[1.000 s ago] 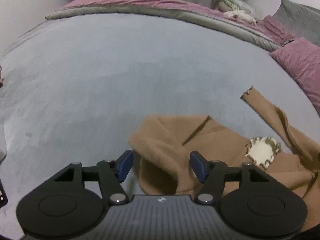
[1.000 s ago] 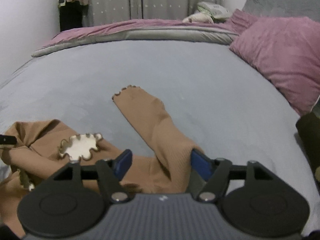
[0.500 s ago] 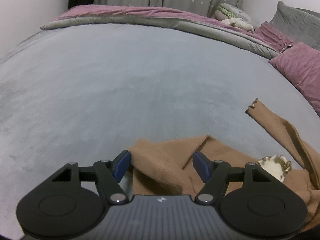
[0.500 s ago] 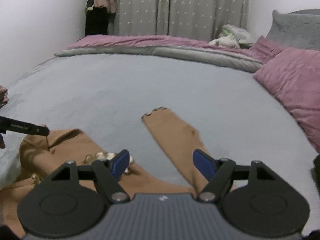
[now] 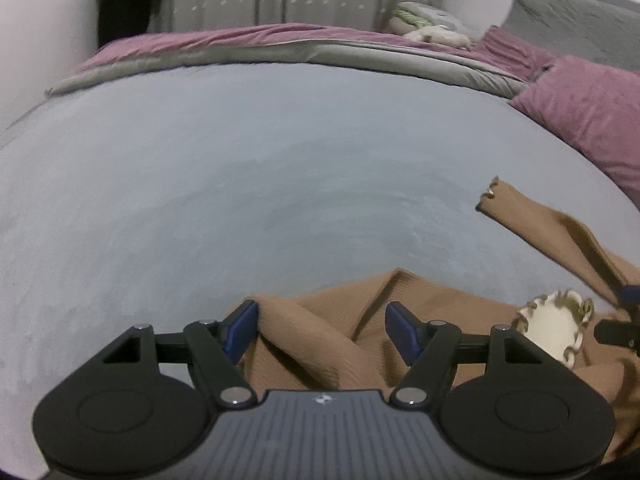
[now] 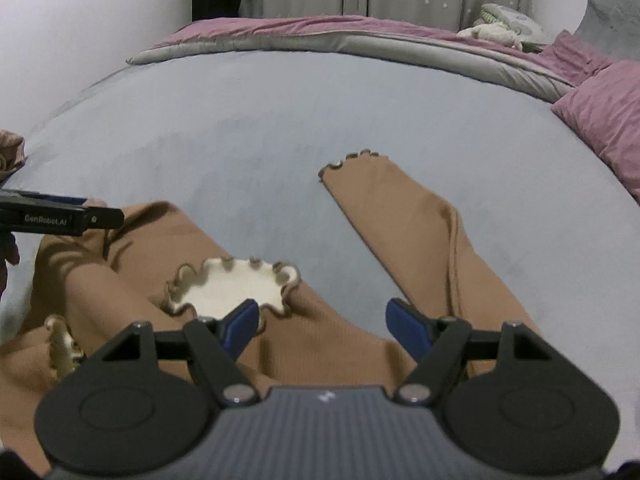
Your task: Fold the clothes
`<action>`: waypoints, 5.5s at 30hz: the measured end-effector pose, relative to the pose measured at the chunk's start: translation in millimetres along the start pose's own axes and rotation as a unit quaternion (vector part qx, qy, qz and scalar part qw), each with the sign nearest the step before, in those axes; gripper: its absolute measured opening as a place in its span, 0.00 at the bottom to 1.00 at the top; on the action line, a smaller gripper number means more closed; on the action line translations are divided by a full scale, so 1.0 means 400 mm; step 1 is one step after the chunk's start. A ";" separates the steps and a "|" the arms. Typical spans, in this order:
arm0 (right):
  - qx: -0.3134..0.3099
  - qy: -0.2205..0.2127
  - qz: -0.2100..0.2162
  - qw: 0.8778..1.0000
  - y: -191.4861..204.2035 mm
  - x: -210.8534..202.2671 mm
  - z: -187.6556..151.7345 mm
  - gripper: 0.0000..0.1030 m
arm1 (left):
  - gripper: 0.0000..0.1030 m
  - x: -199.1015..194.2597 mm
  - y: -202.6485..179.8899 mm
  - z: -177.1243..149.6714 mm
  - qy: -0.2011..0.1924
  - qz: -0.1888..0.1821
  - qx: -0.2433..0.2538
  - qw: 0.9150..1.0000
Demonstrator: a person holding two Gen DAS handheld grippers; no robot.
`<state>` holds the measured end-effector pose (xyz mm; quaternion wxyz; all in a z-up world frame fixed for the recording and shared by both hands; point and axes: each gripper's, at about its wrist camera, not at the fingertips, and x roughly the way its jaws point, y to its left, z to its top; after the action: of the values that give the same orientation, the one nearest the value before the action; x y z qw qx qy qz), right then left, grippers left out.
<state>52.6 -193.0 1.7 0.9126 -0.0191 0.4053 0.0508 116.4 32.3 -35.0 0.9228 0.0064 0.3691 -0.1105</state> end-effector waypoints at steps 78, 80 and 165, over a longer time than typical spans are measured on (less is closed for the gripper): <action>0.024 0.018 -0.049 0.998 -0.019 -0.023 -0.028 0.52 | 0.21 -0.183 0.047 -0.058 0.095 0.115 -0.025 0.989; 0.033 0.018 -0.045 0.998 -0.032 -0.021 -0.023 0.53 | 0.23 -0.189 0.056 -0.047 0.079 0.104 -0.037 0.991; 0.110 -0.056 -0.121 0.985 -0.187 -0.225 -0.031 0.53 | 0.34 -0.192 0.058 -0.021 -0.007 0.080 -0.081 0.994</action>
<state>-8.3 -275.3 59.5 0.9298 0.0351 0.3512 -0.1042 61.6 71.0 9.8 0.9285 -0.0396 0.3691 -0.0065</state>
